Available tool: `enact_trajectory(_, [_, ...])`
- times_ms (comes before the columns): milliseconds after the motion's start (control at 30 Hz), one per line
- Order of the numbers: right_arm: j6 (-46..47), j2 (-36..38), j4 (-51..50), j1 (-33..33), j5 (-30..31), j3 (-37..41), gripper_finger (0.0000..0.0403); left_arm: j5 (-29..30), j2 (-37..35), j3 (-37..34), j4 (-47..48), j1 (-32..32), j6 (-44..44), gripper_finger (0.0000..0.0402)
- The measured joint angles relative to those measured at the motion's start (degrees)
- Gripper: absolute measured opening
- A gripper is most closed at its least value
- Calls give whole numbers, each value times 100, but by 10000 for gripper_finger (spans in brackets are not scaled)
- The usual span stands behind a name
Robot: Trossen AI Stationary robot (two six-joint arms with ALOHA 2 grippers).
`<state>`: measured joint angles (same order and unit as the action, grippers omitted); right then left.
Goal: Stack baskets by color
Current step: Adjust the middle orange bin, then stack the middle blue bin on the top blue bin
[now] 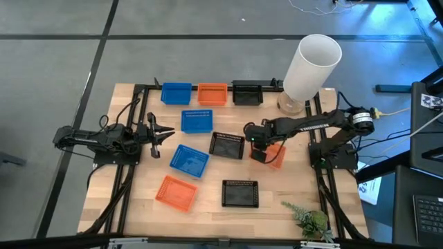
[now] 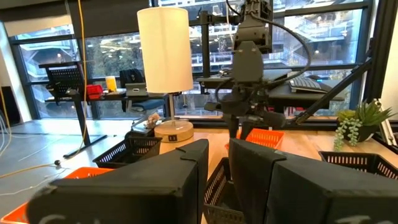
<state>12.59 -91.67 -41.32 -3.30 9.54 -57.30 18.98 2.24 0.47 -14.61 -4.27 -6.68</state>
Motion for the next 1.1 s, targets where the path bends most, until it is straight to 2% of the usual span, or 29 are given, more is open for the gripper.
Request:
enact_trajectory(267, [-181,3,-478,-243,-3,-542,70,2,0,0,2,0,0,57])
enact_trajectory(433, [-190,310,-1453,33,-11,-1355,70,0,0,0,2,1,2,57])
enact_trajectory(567, [-105,775,-1631,436,6,-1467,70,2,0,0,2,0,2,57])
enact_trajectory(633, [-20,1126,-1522,701,87,-1244,70,0,0,0,2,0,2,57])
enact_trajectory(700, [276,1517,-1184,993,483,-848,70,0,0,0,3,0,2,57])
enact_trajectory(767, [576,1945,-638,1279,920,-314,70,0,0,0,4,2,2,57])
enact_trajectory(933, [1085,2904,1004,1822,1487,1010,70,-144,0,1,1,1,442,57])
enact_trajectory(1100, [900,3472,2421,2051,1907,1942,70,142,71,297,15,2,423,57])
